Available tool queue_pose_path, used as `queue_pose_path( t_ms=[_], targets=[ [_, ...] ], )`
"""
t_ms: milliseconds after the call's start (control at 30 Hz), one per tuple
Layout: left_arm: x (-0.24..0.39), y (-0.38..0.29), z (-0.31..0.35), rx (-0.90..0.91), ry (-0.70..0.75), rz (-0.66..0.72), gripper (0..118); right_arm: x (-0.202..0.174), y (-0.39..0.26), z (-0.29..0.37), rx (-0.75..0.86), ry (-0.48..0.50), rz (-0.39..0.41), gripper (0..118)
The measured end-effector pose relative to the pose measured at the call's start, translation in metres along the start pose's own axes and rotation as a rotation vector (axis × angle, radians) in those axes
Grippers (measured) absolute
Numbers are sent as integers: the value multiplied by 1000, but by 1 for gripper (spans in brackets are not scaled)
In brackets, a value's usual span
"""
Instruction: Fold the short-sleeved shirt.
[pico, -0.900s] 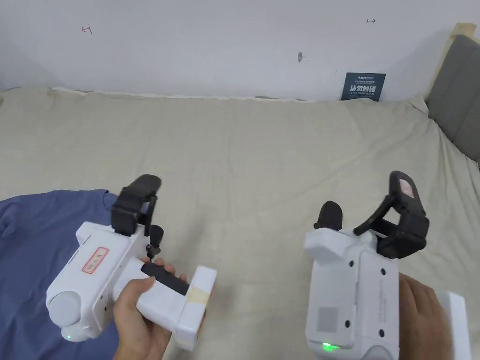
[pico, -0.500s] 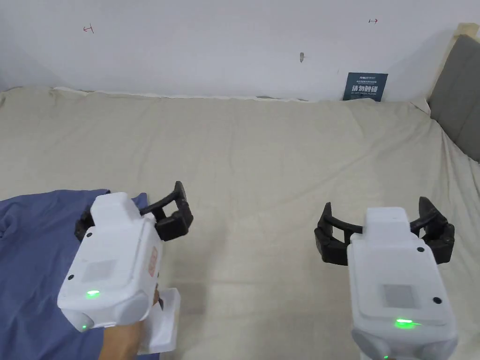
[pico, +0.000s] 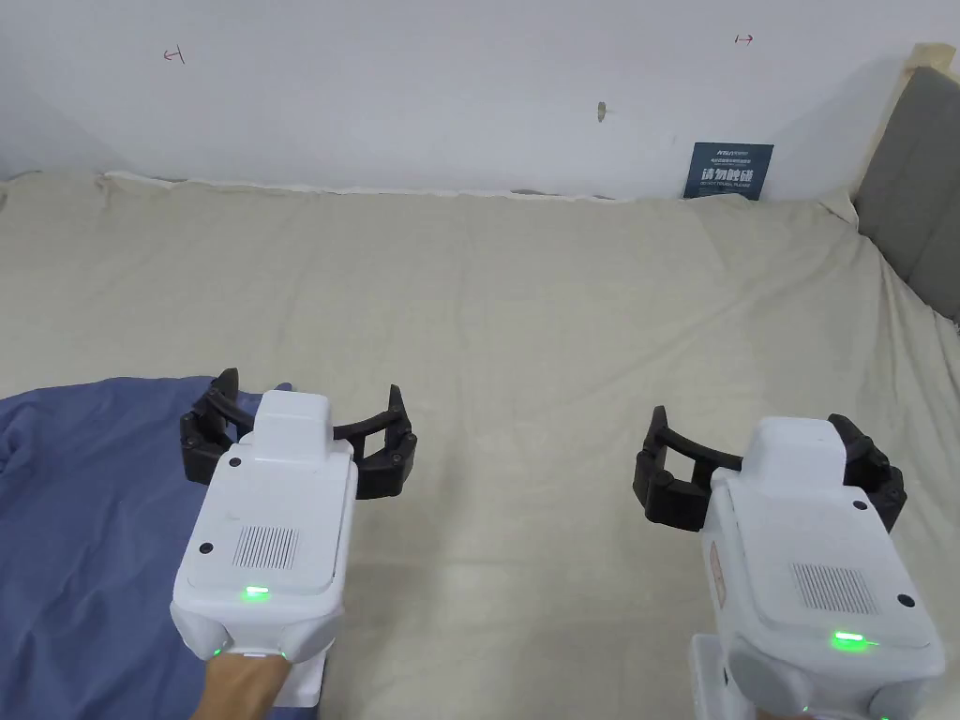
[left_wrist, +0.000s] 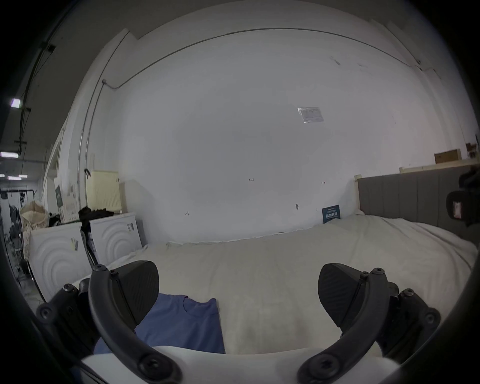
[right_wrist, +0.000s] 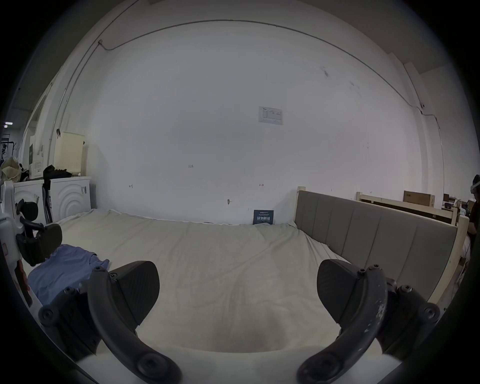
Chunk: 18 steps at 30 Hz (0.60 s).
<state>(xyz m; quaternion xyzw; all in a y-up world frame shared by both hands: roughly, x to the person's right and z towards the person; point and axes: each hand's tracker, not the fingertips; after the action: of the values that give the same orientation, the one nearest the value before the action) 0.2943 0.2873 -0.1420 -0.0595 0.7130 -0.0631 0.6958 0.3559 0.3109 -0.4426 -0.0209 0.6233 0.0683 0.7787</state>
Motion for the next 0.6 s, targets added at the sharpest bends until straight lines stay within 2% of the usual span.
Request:
queue_pose_path(
  t_ms=[167,600],
  targets=[
    [-6,2,-1,-14,-1,61,118,-3,0,2,1,1,18,118],
    [-2,3,3,-6,2,42,118,-7,2,3,2,1,23,118]
  ],
)
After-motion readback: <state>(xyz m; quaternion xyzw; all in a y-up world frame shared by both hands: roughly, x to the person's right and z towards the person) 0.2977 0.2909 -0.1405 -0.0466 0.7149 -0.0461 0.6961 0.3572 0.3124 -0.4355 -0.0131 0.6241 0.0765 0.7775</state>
